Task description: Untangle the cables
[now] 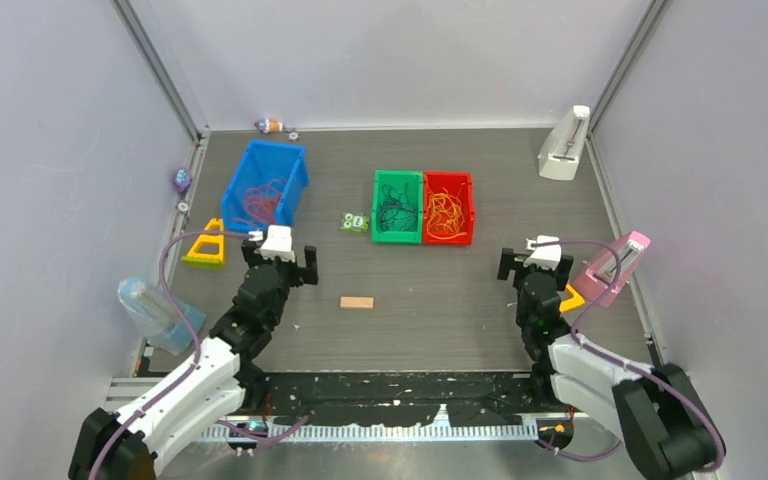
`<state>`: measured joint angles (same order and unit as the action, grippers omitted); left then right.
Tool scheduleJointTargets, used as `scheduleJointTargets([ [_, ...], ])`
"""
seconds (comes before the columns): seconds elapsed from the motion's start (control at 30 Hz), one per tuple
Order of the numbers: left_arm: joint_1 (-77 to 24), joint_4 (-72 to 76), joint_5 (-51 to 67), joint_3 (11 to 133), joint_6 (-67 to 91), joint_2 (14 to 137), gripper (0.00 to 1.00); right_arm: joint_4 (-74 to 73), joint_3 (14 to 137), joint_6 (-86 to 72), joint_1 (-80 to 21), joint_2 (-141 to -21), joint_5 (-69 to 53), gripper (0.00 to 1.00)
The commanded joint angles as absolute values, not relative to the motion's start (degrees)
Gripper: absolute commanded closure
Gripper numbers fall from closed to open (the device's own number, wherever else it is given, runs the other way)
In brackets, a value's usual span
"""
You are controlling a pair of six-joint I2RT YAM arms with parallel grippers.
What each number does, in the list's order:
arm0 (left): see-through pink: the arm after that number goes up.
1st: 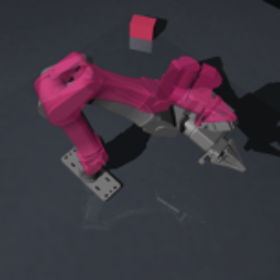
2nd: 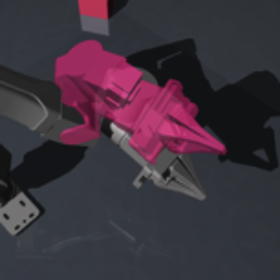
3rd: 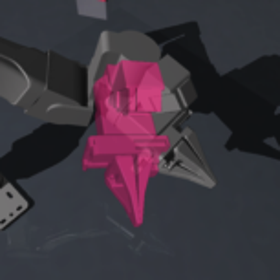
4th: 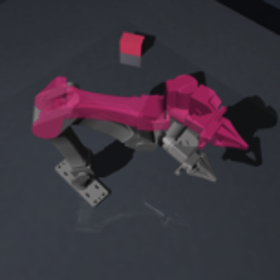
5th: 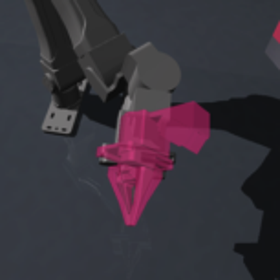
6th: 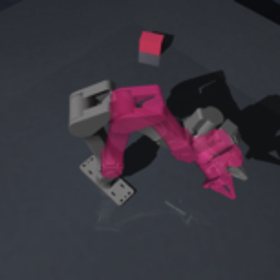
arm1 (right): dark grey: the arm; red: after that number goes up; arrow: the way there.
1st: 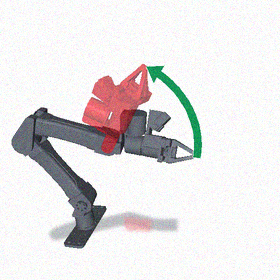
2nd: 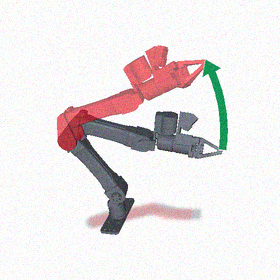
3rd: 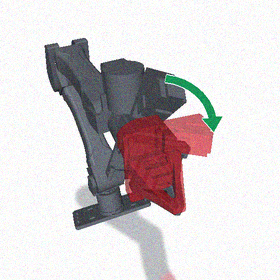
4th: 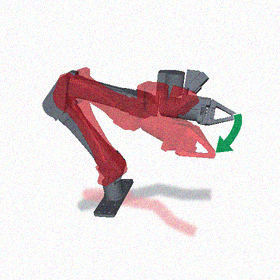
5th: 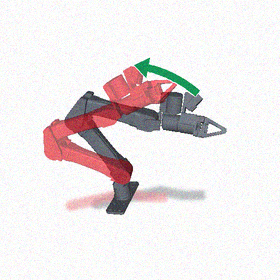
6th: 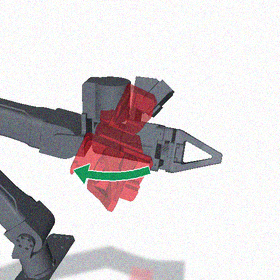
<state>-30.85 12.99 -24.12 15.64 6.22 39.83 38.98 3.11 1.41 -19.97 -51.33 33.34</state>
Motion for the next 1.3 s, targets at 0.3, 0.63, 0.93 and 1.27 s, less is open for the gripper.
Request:
scheduleJointTargets([
  [0.3, -16.0, 49.9, -25.6, 4.8, -5.1, 53.3, 0.03, 60.4, 6.9, 2.7, -9.3, -63.7, 22.6, 0.01],
  [0.63, -9.2, 47.1, -13.4, 14.1, -7.8, 65.9, 0.12, 70.2, 9.8, 6.5, -8.1, -78.8, 18.4, 0.05],
  [0.93, -3.0, 58.8, -7.5, 11.5, -3.6, 72.4, 0.09, 68.3, 10.5, 5.8, -8.1, -78.8, 19.7, 0.05],
  [1.27, -3.0, 57.7, -9.5, 11.7, -2.6, 72.0, 0.0, 71.5, 8.6, 8.8, -8.0, -78.5, 11.4, 0.05],
])
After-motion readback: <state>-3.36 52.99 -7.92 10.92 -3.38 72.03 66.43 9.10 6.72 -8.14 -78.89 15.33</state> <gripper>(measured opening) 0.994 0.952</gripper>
